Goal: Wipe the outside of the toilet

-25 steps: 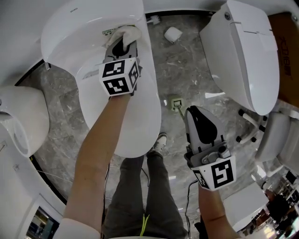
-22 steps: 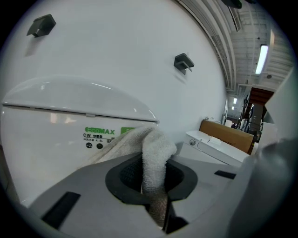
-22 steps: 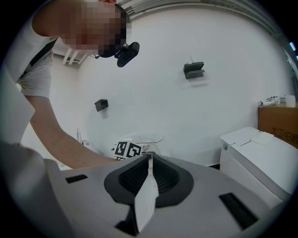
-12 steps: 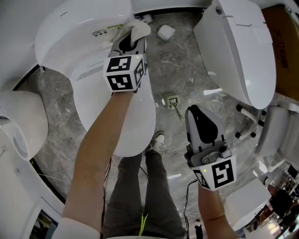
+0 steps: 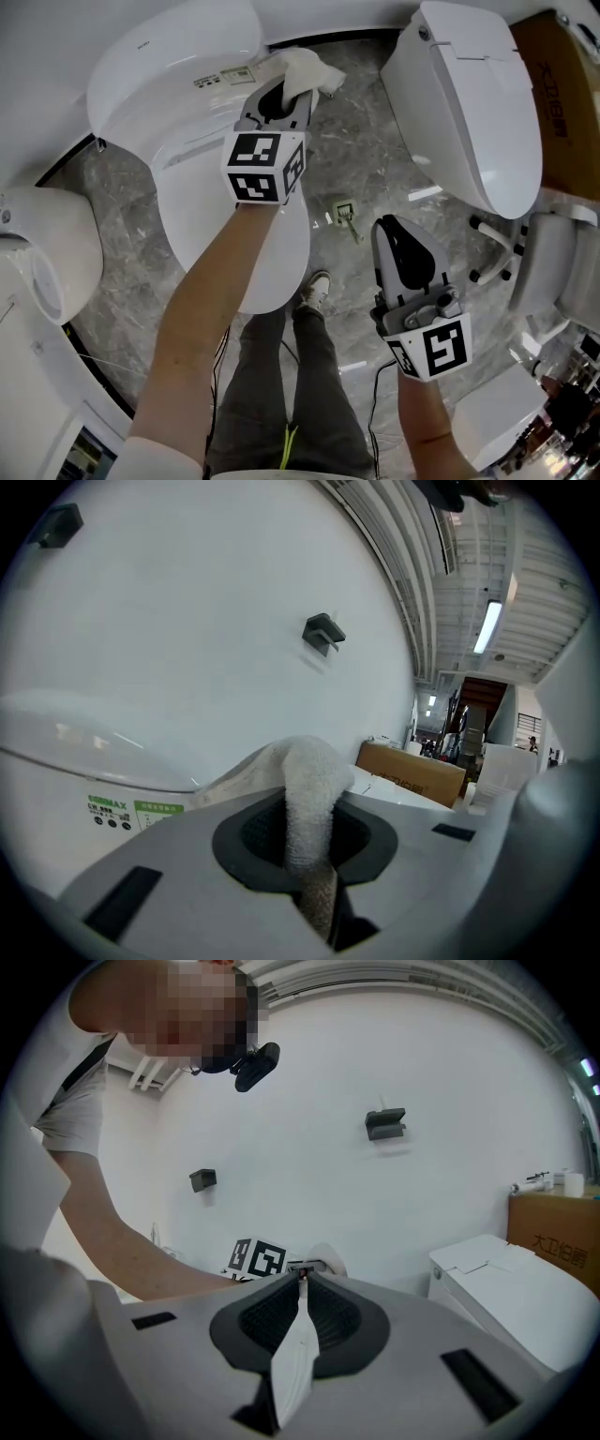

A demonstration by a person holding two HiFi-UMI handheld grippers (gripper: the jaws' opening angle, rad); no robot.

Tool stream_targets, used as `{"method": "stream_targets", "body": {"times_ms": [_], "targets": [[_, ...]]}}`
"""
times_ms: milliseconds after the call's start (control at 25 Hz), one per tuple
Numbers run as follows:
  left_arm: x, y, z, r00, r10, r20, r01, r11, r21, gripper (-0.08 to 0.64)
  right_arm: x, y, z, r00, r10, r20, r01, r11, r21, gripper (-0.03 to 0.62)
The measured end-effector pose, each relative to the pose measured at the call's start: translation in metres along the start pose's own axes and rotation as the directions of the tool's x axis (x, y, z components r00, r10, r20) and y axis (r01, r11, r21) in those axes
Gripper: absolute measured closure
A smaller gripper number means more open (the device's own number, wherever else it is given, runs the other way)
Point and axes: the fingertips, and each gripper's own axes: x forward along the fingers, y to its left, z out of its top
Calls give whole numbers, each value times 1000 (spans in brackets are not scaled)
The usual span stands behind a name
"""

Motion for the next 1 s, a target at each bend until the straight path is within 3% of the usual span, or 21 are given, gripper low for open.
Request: {"method": "stream_targets", "body": {"times_ms": [440, 1000], "targets": [[-79, -21, 76, 999, -7, 53, 8, 1000, -14, 500, -31, 44, 69, 999, 40, 26, -38, 998, -52, 540], [-217, -22, 174, 992, 47, 117, -38, 996, -79, 500, -81, 139, 154, 994, 108, 16, -105, 987, -118, 540]]}}
